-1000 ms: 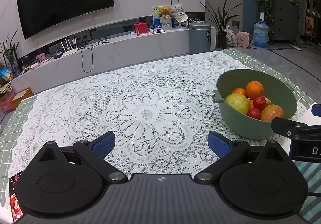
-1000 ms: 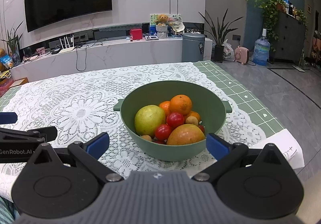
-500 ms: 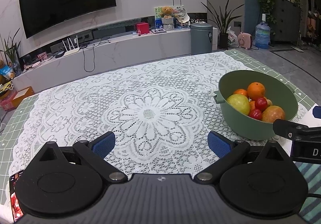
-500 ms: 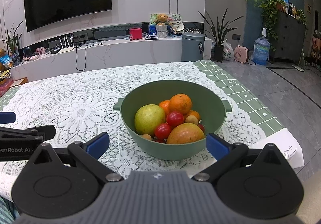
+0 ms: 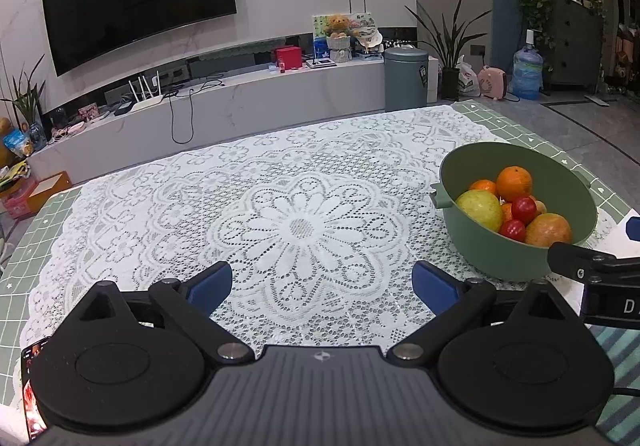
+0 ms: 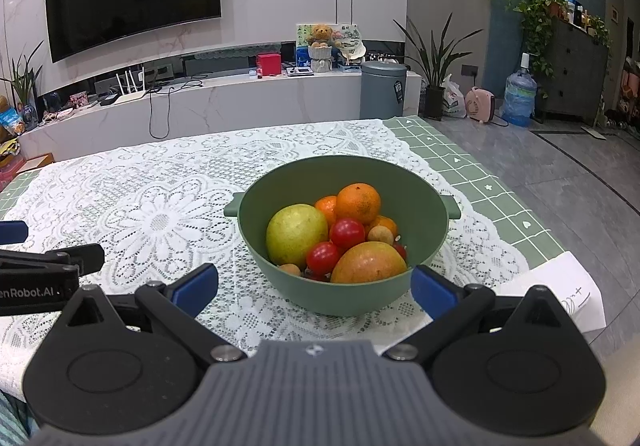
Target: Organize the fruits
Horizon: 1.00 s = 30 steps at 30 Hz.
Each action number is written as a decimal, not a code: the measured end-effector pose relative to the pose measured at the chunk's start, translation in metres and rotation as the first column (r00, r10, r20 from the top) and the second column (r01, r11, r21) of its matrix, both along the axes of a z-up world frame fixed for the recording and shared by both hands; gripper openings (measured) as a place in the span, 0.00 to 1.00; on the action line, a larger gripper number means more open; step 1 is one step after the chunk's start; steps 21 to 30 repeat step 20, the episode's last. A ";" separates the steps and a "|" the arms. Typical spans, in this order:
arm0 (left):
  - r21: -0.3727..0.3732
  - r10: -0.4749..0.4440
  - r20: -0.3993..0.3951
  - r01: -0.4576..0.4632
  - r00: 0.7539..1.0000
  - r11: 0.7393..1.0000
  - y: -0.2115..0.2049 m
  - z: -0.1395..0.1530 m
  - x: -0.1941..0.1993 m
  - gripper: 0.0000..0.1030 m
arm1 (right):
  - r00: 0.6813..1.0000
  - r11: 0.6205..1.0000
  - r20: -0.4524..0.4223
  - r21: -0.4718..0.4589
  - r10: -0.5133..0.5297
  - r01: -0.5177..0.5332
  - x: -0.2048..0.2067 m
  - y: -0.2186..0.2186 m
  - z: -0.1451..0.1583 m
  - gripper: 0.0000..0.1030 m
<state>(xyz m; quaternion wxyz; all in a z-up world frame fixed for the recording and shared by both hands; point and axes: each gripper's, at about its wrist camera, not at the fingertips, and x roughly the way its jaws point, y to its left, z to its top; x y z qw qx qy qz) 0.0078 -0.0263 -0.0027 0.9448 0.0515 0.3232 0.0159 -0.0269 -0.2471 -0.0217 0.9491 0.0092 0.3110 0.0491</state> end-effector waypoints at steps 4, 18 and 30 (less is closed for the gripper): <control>0.000 -0.002 0.000 0.002 1.000 1.000 -0.001 0.000 -0.001 1.00 | 1.000 1.000 -0.002 0.000 0.000 0.000 0.000 0.000 0.000 0.96; -0.012 0.007 -0.003 -0.007 1.000 1.000 0.002 0.000 -0.002 1.00 | 1.000 1.000 -0.010 0.000 -0.002 0.002 0.000 0.001 -0.002 0.96; -0.012 0.007 0.000 -0.007 1.000 1.000 0.002 0.001 -0.002 1.00 | 1.000 1.000 -0.014 0.000 -0.001 0.001 0.002 0.001 -0.002 0.96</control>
